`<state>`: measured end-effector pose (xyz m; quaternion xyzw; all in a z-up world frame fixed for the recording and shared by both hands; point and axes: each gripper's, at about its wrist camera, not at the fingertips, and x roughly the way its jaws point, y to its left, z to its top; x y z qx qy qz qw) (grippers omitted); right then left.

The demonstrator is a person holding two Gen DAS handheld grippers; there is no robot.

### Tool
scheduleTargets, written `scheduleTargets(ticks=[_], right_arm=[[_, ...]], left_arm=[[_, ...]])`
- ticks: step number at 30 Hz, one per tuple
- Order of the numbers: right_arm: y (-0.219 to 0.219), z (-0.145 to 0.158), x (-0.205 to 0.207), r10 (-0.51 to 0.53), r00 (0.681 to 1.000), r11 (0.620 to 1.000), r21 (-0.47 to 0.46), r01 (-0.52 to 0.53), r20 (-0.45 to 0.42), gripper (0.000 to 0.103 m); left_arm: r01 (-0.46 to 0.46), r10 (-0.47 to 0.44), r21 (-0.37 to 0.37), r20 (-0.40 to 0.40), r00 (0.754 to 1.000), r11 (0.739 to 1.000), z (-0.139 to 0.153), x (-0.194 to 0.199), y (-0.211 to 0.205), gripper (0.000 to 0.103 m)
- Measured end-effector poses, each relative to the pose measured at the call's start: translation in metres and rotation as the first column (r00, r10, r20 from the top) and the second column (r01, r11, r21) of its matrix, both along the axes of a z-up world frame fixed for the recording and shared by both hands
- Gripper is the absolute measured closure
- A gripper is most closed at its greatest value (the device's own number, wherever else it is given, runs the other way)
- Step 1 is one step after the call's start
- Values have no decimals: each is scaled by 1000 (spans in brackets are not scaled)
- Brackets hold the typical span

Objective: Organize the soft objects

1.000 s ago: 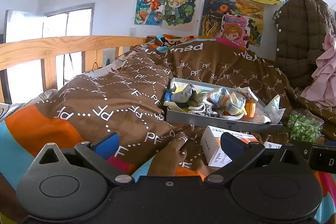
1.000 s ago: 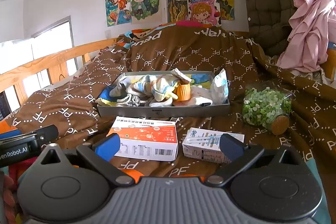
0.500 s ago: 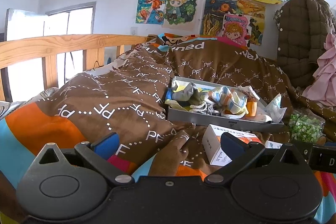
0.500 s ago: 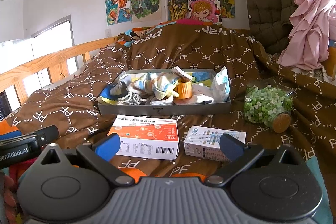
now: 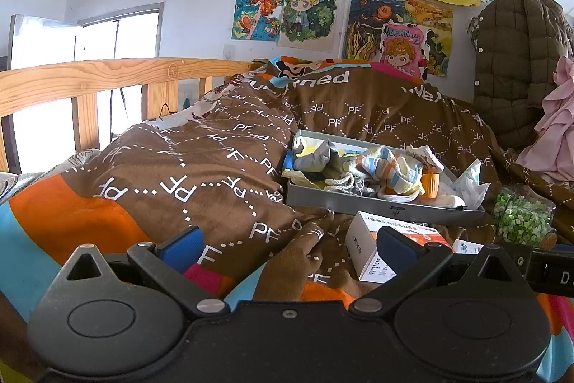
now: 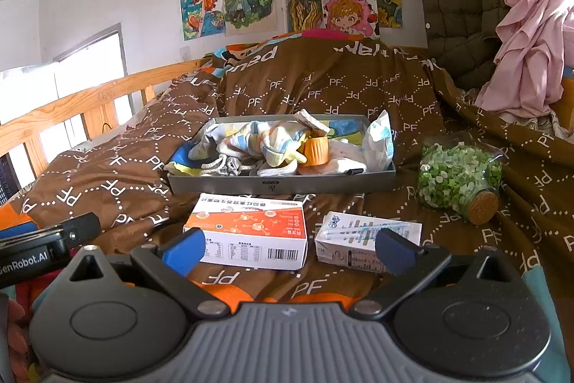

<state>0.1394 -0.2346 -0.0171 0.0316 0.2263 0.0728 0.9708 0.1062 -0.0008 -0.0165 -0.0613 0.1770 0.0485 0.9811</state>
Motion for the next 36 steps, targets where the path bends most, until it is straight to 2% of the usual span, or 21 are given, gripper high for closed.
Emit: scheduleTargets(ticks=[33,36], right_arm=[[0,1,1,0,1000,1000,1,0,-3,0],[0,1,1,0,1000,1000,1,0,-3,0]], left_arm=[[-2,2,2,-4,1000,1000,0,1,-1,1],[3,-3,-18,-2,1000,1000,-2,0,1,1]])
